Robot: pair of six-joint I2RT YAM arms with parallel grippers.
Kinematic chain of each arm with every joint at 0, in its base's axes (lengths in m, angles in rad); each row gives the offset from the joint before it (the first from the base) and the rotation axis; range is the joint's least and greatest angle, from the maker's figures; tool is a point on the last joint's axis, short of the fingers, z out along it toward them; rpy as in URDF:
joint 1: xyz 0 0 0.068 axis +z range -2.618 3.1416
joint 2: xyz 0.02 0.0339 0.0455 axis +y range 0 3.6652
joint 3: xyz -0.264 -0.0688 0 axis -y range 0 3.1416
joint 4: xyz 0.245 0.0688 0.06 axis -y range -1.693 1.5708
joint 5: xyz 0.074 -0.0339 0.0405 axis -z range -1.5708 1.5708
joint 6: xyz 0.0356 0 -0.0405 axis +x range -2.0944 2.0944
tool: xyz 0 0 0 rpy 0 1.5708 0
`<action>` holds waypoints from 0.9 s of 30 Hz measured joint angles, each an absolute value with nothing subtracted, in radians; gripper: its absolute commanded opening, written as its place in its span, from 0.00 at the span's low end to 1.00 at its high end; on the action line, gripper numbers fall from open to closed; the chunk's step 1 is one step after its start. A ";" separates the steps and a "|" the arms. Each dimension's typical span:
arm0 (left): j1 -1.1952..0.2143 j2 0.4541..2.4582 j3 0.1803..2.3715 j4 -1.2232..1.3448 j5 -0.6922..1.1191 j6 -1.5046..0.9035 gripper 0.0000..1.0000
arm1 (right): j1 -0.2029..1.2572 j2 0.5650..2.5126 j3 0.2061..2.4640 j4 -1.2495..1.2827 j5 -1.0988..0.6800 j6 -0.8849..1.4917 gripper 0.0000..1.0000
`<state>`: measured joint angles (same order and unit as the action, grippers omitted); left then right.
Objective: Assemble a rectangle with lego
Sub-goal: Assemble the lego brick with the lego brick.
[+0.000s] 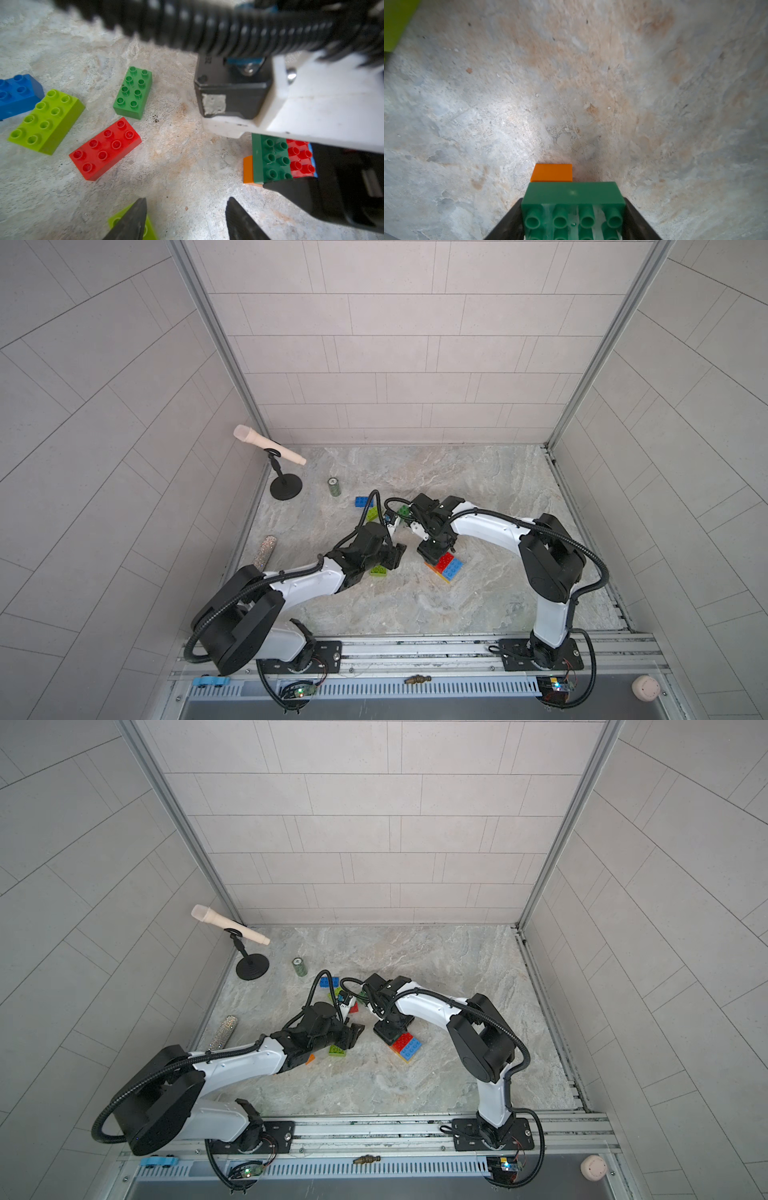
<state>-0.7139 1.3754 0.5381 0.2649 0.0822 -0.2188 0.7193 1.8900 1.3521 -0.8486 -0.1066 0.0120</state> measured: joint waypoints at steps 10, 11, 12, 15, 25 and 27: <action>-0.714 1.361 0.538 0.265 0.062 -0.209 0.65 | 0.735 1.862 1.279 -0.785 -0.083 0.061 0.00; -0.714 1.359 0.538 0.265 0.057 -0.208 0.65 | 0.738 1.861 1.275 -0.781 -0.076 0.068 0.00; -0.714 1.357 0.538 0.265 0.051 -0.208 0.65 | 0.741 1.862 1.275 -0.780 -0.070 0.074 0.00; -0.714 1.356 0.538 0.266 0.040 -0.208 0.65 | 0.745 1.883 1.285 -0.786 -0.059 0.089 0.00; -0.710 1.295 0.509 0.257 -0.035 -0.222 0.63 | 0.761 1.955 1.359 -0.862 -0.027 0.144 0.00; -0.703 1.269 0.503 0.242 -0.051 -0.233 0.63 | 0.769 1.973 1.380 -0.885 -0.012 0.147 0.00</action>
<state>-0.7029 1.2686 0.5034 0.2424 -0.0505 -0.2325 0.7692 1.9732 1.3796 -0.8852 -0.0116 0.1474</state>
